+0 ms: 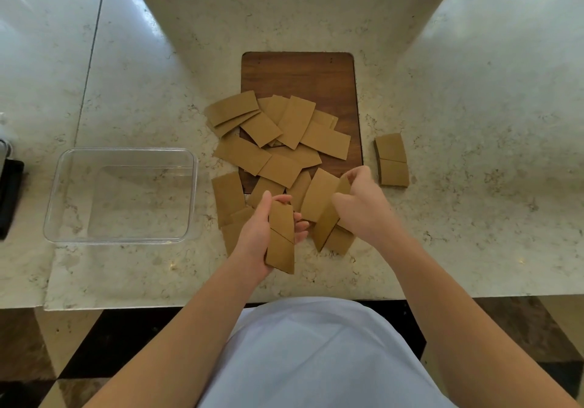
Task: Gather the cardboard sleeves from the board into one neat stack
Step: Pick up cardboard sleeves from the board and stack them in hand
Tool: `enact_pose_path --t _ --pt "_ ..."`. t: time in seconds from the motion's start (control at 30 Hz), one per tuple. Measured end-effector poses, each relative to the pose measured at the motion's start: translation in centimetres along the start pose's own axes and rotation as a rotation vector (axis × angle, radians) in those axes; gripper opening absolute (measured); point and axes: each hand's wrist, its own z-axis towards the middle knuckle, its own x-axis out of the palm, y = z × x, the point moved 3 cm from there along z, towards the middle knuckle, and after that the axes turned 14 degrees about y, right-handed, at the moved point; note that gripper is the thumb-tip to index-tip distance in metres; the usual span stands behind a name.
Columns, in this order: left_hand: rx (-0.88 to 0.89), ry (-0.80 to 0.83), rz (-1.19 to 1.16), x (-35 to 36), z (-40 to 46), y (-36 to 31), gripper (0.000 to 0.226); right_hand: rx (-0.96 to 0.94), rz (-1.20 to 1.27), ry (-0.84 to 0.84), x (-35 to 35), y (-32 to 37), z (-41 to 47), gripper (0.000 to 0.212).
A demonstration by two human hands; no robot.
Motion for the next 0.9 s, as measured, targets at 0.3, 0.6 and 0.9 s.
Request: enact_pose_path --t 0.3,0.6,0.9 --pt "-0.001 0.231 0.138 4.0 -0.7 1.5 0.049 0.091 0.212 0.301 4.7 1.6 1.9 0.007" --pt "-0.072 0.283 -0.001 2.1 -0.3 1.1 0.061 0.126 0.64 0.509 1.9 -0.5 2.5 0.039" --pt "-0.052 0.369 -0.351 2.0 0.1 0.0 0.049 0.059 -0.62 -0.003 0.9 -2.5 8.9 0.086"
